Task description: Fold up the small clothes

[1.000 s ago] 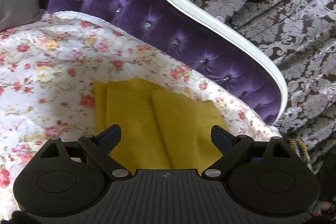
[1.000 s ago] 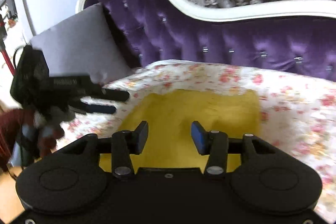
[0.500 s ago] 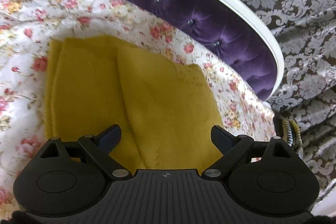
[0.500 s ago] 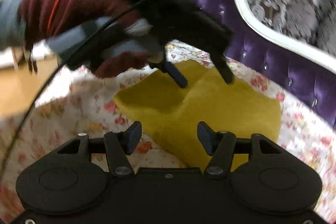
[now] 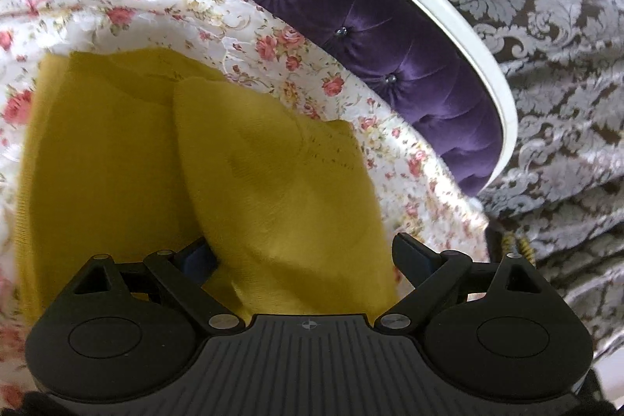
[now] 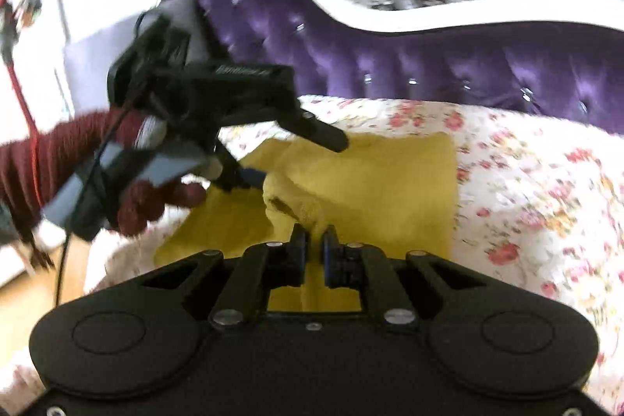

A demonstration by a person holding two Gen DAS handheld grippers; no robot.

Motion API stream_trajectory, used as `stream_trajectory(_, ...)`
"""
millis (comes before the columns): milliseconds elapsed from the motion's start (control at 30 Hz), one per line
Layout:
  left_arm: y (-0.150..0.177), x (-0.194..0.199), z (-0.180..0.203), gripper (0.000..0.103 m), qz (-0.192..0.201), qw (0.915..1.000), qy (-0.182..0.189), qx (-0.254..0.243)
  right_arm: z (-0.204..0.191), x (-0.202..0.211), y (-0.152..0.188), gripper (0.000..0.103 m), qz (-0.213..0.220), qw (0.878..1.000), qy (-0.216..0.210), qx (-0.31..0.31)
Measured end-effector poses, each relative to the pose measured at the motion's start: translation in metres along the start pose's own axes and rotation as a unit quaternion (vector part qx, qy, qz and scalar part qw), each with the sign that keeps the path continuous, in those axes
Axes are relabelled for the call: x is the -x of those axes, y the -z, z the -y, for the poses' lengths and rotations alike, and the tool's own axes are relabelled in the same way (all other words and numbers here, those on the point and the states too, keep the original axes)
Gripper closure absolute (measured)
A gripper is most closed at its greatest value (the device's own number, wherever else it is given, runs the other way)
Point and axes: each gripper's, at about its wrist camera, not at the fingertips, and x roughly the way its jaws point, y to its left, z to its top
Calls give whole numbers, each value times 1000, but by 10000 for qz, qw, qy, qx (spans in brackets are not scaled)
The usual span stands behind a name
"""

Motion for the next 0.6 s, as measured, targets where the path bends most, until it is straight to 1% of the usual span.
stream_trajectory(67, -2, -6, 0, 9, 35, 9998, 123, 142, 3, 5, 2, 89, 37, 9999, -16, -112)
stream_trajectory(133, -7, -13, 3, 11, 113, 9997, 138, 189, 2, 7, 5, 89, 53, 9999, -15, -95)
stream_trajectory(167, -9, -16, 4, 17, 151, 9996, 71, 206, 0, 8, 6, 89, 39, 10000, -20, -75)
stream_trajectory(200, -11, -18, 5, 38, 183, 9996, -34, 214, -1, 9, 7, 89, 29, 10000, -13, -53)
stream_trajectory(233, -13, -21, 7, 54, 154, 9997, -154, 150, -3, 9, 9, 89, 33, 10000, 13, -18)
stream_trajectory(267, -15, -23, 10, 85, 126, 9996, -262, 13, -6, 10, 10, 89, 34, 10000, 31, 21)
stream_trajectory(300, -17, -23, 12, 92, 163, 9992, -337, -155, -7, 7, 9, 89, 64, 10000, 42, 52)
stream_trajectory(433, -26, -4, 29, 92, 159, 9954, -406, -847, -27, 9, 3, 89, 237, 9994, 76, 235)
stream_trajectory(533, -35, 21, 40, 92, 217, 9888, -493, -1390, -50, 6, -6, 89, 391, 9985, -106, 365)
stream_trajectory(600, -42, 37, 40, 92, 245, 9850, -597, -1602, -70, -3, -11, 89, 418, 9975, -224, 529)
